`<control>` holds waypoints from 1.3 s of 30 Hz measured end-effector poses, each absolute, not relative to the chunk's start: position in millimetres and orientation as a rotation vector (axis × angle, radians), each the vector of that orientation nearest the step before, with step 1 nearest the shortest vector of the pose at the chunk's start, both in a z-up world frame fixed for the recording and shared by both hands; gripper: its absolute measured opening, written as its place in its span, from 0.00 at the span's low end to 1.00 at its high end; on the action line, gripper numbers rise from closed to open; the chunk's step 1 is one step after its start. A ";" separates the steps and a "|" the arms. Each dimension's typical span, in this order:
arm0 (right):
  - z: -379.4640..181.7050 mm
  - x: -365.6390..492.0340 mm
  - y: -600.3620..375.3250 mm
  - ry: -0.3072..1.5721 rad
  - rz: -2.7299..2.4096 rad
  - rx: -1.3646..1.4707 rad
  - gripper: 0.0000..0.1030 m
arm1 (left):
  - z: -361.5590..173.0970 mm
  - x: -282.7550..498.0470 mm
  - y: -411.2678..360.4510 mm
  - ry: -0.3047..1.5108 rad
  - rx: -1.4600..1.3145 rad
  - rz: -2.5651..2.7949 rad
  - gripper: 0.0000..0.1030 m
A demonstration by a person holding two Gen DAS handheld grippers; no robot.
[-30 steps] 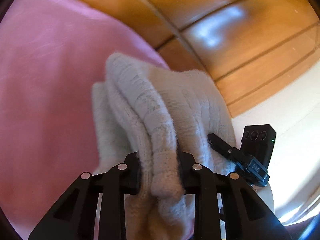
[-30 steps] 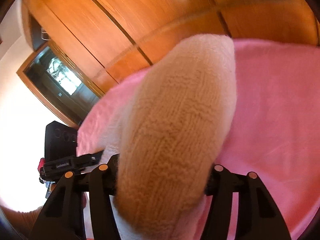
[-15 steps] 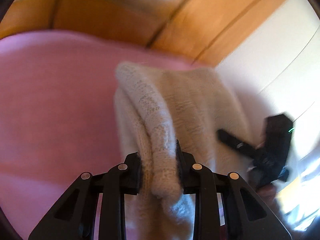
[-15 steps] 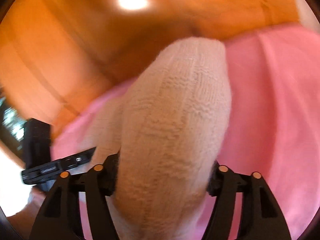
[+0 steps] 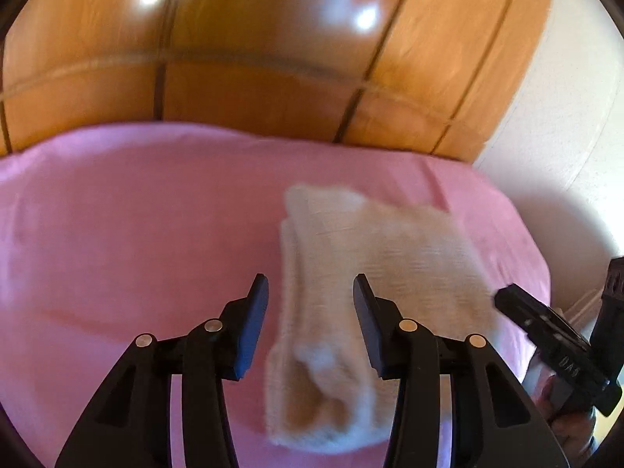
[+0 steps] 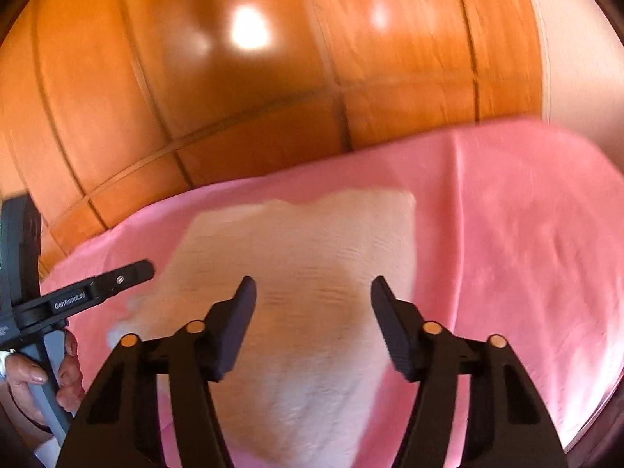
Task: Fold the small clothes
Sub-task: 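Release the folded sweater and press it flat with both grippers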
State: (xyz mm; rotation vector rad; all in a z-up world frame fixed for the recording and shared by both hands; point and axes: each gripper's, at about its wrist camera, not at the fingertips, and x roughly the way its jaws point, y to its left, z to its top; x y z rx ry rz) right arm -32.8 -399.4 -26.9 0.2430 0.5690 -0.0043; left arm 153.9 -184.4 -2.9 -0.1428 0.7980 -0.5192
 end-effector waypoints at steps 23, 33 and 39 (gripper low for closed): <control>-69.7 -48.5 -316.9 0.646 -0.107 0.096 0.81 | -13.2 119.5 -183.3 0.799 -0.028 -0.408 0.64; -75.8 -55.1 -316.1 0.693 -0.154 0.111 0.82 | -22.0 113.3 -182.6 0.819 0.044 -0.372 0.66; -59.1 -70.3 -323.7 0.651 -0.196 0.181 0.94 | -3.3 88.2 -168.8 0.753 0.022 -0.360 0.77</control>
